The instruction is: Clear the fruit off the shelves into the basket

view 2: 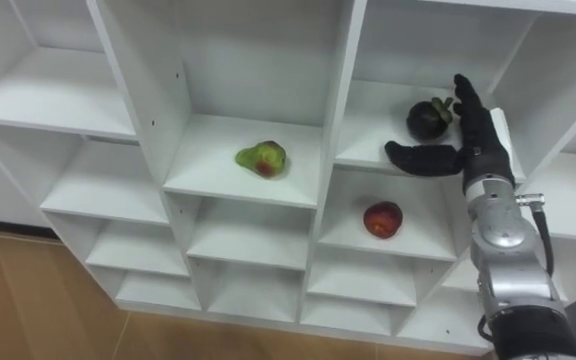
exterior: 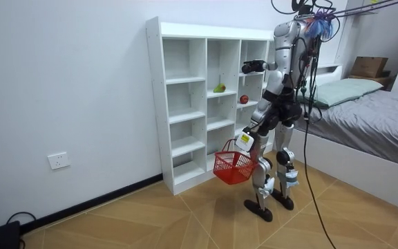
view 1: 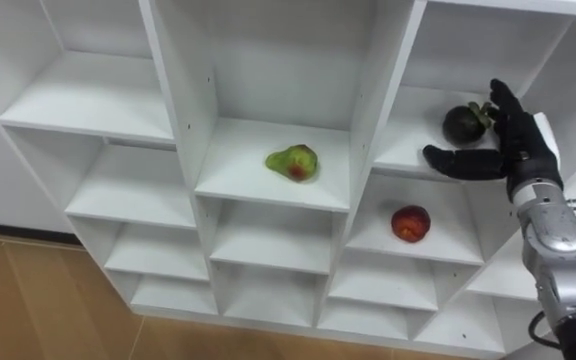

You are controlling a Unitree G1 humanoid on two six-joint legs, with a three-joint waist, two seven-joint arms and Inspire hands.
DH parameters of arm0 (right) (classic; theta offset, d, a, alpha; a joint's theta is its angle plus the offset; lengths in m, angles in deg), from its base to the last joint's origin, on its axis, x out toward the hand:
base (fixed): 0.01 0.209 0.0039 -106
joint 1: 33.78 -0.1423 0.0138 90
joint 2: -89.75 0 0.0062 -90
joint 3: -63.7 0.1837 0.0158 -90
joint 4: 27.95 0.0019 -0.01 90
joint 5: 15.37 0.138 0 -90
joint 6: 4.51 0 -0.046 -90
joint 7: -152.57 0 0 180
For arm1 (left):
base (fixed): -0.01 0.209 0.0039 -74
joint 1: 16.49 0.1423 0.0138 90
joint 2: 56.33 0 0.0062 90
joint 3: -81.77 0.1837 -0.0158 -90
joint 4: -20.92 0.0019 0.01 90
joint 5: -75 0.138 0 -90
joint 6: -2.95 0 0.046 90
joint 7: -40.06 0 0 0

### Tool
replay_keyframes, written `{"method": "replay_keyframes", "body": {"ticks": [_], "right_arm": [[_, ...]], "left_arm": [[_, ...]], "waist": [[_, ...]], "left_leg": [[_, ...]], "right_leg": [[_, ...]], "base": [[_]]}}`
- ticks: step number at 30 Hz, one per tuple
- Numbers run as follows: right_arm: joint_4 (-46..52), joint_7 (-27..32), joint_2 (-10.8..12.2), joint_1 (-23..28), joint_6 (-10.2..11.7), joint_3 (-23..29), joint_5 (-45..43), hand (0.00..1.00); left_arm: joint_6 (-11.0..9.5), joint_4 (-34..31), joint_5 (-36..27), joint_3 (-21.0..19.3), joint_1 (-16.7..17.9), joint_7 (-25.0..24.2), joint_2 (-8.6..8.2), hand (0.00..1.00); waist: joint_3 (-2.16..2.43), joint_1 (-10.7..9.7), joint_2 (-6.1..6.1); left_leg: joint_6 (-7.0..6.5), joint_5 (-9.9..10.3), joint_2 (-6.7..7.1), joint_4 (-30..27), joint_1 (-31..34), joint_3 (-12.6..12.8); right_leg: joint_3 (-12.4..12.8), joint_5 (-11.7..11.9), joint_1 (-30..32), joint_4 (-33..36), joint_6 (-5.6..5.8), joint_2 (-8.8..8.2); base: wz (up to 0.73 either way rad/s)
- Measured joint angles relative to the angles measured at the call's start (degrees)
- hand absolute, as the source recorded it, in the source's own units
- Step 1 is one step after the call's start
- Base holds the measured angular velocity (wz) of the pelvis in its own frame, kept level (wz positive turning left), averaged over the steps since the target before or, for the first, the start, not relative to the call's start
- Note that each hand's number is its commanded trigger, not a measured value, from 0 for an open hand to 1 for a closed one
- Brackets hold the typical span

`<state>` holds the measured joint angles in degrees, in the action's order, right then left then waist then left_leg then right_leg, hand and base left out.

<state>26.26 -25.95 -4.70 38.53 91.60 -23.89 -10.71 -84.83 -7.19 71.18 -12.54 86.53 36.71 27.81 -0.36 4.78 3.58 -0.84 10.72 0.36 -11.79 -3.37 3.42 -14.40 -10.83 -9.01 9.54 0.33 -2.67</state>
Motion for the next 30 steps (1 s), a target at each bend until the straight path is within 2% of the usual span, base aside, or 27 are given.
{"method": "replay_keyframes", "body": {"ticks": [1, 5, 9, 20, 23, 26, 30], "right_arm": [[-1.18, -0.28, 0.00, -0.46, 0.20, 0.00, -0.03, 1.00], [-4.90, -0.31, -0.44, -2.63, 0.59, 0.83, -0.04, 1.00], [-7.96, -0.27, -1.97, -3.90, 0.88, 2.24, 0.18, 1.00], [-8.93, -0.14, -2.09, -4.73, 0.75, 3.32, 0.29, 1.00], [-9.27, -0.05, -2.01, -4.73, 0.73, 3.31, 0.67, 1.00], [-9.26, 0.43, -1.84, -4.63, 0.52, 3.48, 2.08, 1.00], [-9.17, 0.99, -1.85, -4.63, 0.48, 3.46, 2.34, 1.00]], "left_arm": [[0.04, 0.00, -0.02, 0.03, 0.02, 0.08, -0.01, 1.00], [0.04, -0.01, -0.13, 0.03, -0.06, 0.23, 0.01, 1.00], [0.04, 0.00, -0.34, 0.03, 0.05, 0.35, 0.08, 1.00], [-0.05, 0.00, -0.34, 0.00, -0.09, 0.41, 0.16, 1.00], [-0.06, 0.03, -0.33, 0.01, -0.23, 0.37, 0.20, 1.00], [-0.08, 0.20, 0.88, 0.02, 0.09, 0.20, 0.59, 1.00], [0.06, -0.04, 2.41, 0.05, -0.22, 0.01, 0.61, 1.00]], "waist": [[0.02, 0.09, 0.08], [0.28, 0.06, 0.47], [0.48, 0.31, 0.77], [0.30, 0.33, 0.99], [0.15, 0.32, 1.09], [-0.05, -0.43, 1.45], [-0.06, -0.70, 1.44]], "left_leg": [[0.00, 0.00, 0.04, -0.07, -0.04, -0.12], [-0.04, -0.02, 0.25, -0.64, 0.15, -0.48], [-0.11, -0.06, 0.31, -0.96, 0.19, -0.59], [-0.07, -0.02, 0.26, -0.66, 0.16, -0.77], [-0.07, -0.02, 0.30, -0.58, 0.33, -1.17], [-0.06, -0.02, 0.63, -1.11, 1.72, -3.38], [-0.01, -0.11, 1.00, -1.97, 2.86, -5.18]], "right_leg": [[0.02, 0.00, 0.04, -0.02, 0.00, 0.00], [0.15, -0.01, -0.08, -0.85, -0.04, -0.03], [0.15, -0.01, -0.09, -0.86, -0.04, -0.06], [0.01, -0.02, -0.01, -0.92, -0.03, 0.00], [-0.67, -0.01, -0.09, -0.90, -0.03, -0.02], [-3.17, -0.01, -0.59, -0.88, -0.01, -0.10], [-4.41, -0.02, -0.57, -0.90, 0.02, -0.17]], "base": [[0.05], [0.03], [0.01], [0.00], [0.09], [0.31], [0.24]]}}
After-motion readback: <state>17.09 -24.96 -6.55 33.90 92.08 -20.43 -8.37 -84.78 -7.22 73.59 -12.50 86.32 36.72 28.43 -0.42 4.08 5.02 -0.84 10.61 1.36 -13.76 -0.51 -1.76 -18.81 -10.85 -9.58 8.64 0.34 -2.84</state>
